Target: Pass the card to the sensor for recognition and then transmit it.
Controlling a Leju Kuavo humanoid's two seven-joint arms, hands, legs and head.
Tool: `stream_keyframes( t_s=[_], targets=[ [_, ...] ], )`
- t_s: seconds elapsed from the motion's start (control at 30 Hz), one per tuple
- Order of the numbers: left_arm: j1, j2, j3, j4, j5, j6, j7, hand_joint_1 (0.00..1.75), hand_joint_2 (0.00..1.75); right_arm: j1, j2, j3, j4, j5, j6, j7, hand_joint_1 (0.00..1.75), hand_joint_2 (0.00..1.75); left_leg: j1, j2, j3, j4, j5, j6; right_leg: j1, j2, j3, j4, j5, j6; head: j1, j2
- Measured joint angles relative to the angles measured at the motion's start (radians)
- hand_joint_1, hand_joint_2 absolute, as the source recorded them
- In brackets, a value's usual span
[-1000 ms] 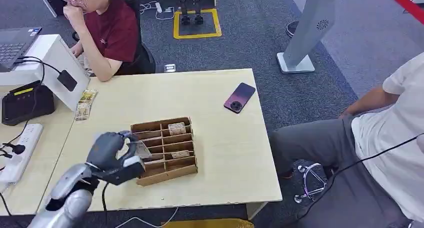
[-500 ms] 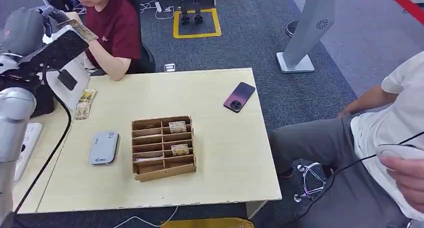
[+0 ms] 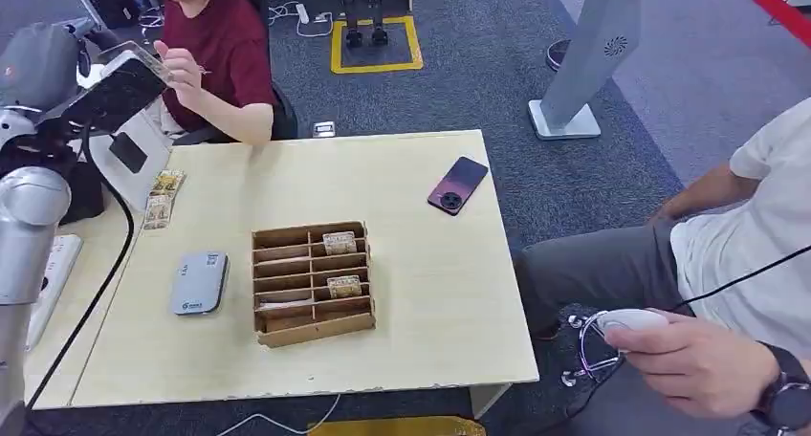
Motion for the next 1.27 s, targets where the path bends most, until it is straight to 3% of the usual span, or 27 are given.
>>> stream_keyframes(
  t_s=[0.17,0.33,0.5,0.53,0.57,0.7,0.87,0.9,0.93,1.27],
  targets=[
    [0.008,-0.011,0.0,0.031,-0.054,0.042,0.001,1.75,1.75,-0.001,0.0,0.006,0.0,0.003,0.001,0.002,0.0,0.0,0.0,0.0,0.0,0.0,0.0,0.0,0.0,0.0,0.0,0.0,0.0,0.0,0.0,0.0],
    [0.027,-0.067,0.003,0.145,-0.239,0.211,0.021,1.75,1.75,-0.005,0.0,0.023,0.0,0.011,0.001,-0.003,0.0,0.0,0.0,0.0,0.0,0.0,0.0,0.0,0.0,0.0,0.0,0.0,0.0,0.0,0.0,0.0],
    [0.027,-0.069,0.003,0.151,-0.244,0.215,0.021,1.75,1.75,-0.006,0.0,0.023,0.0,0.012,0.001,-0.003,0.0,0.0,0.0,0.0,0.0,0.0,0.0,0.0,0.0,0.0,0.0,0.0,0.0,0.0,0.0,0.0],
    [0.027,-0.088,0.006,0.209,-0.297,0.265,0.028,1.75,1.75,-0.006,0.0,0.027,0.0,0.014,0.003,-0.001,0.0,0.0,0.0,0.0,0.0,0.0,0.0,0.0,0.0,0.0,0.0,0.0,0.0,0.0,0.0,0.0],
    [0.029,-0.127,0.01,0.349,-0.437,0.375,0.072,1.75,1.75,-0.011,0.0,0.046,0.0,0.015,0.018,0.013,0.0,0.0,0.0,0.0,0.0,0.0,0.0,0.0,0.0,0.0,0.0,0.0,0.0,0.0,0.0,0.0],
    [0.029,-0.15,0.01,0.451,-0.528,0.428,0.124,1.75,1.75,-0.013,0.0,0.054,0.0,0.018,0.016,0.013,0.0,0.0,0.0,0.0,0.0,0.0,0.0,0.0,0.0,0.001,0.0,0.0,0.0,0.0,0.0,0.0],
    [0.031,-0.163,0.01,0.535,-0.555,0.456,0.135,1.75,1.75,-0.015,0.001,0.068,0.0,0.018,0.015,0.01,0.0,0.0,0.0,0.001,-0.001,0.0,0.0,0.0,0.0,0.001,-0.001,0.0,0.0,0.0,0.0,0.0],
    [0.031,-0.164,0.01,0.545,-0.556,0.46,0.134,1.57,1.75,-0.015,0.001,0.07,0.0,0.015,0.015,0.01,0.0,0.0,0.0,0.001,-0.001,0.0,0.0,0.0,0.0,0.001,-0.001,0.0,0.0,0.0,0.0,0.0],
    [0.031,-0.167,0.01,0.556,-0.558,0.461,0.13,0.0,1.75,-0.015,0.001,0.071,0.0,0.015,0.016,0.01,0.0,0.0,0.0,0.001,-0.001,0.0,0.0,0.0,0.0,0.001,-0.001,0.0,0.0,0.0,0.0,0.0],
    [0.058,-0.155,0.032,0.602,-0.533,0.493,0.069,0.0,1.75,-0.014,0.001,0.074,0.0,0.0,0.014,0.009,0.0,0.0,0.0,0.002,-0.001,0.0,0.0,0.0,0.0,0.002,-0.001,0.0,0.0,0.0,0.0,0.0]
  ],
)
